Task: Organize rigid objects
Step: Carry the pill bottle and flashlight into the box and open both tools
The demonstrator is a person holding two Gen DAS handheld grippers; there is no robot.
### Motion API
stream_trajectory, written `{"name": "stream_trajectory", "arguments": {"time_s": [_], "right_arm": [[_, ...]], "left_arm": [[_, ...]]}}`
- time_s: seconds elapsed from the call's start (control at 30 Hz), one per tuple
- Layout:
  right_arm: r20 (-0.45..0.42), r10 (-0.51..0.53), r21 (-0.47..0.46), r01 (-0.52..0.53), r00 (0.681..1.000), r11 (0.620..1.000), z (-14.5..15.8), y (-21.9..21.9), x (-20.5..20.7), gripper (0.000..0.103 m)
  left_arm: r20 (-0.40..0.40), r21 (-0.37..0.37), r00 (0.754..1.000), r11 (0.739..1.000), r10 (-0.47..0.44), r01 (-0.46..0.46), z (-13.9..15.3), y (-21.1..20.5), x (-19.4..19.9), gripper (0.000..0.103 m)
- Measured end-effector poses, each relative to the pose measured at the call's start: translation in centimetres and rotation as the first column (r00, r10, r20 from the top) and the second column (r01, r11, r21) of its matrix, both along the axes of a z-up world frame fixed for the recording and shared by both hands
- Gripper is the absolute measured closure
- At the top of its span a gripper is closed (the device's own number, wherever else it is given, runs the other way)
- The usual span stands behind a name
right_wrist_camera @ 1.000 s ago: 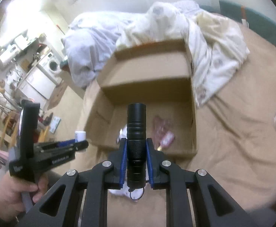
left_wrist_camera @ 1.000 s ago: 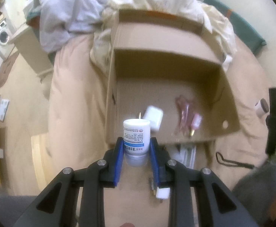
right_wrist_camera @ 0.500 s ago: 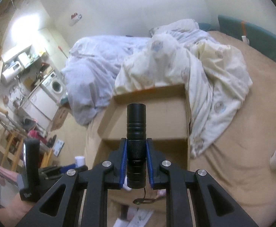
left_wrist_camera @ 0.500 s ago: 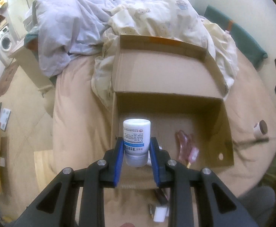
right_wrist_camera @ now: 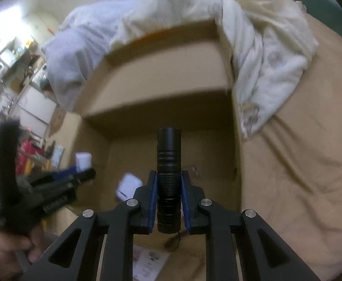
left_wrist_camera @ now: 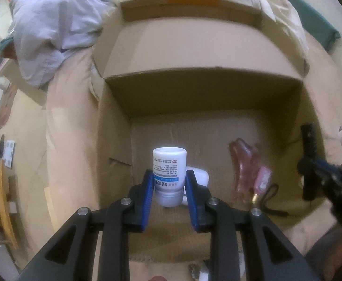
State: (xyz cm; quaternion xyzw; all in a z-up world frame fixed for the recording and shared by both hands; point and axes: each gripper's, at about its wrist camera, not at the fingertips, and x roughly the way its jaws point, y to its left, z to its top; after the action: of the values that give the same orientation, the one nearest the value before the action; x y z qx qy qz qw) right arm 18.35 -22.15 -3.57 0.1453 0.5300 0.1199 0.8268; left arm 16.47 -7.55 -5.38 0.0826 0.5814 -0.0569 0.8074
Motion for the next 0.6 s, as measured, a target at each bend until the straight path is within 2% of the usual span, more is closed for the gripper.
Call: {"name": "stream_trajectory", "arguments": {"time_s": [0.2,0.6], "right_arm": [[-0.039,0.025,-0.053,-0.027,0.999,0.998,-2.0,0.7,-0.2,0.083],[-0.127,0.046,-0.12,-0.062,0.991,0.991,-4.4,2.6,1.4,0.083]], "left_arm": [[-0.015,0.0,1.0,1.0,-0.016,0.016,-2.0,-0.1,0.0,0.079],[-0.017,0.017,1.0,1.0,-0.019,0.02,-3.0,-0.2,0.2,0.079]]}}
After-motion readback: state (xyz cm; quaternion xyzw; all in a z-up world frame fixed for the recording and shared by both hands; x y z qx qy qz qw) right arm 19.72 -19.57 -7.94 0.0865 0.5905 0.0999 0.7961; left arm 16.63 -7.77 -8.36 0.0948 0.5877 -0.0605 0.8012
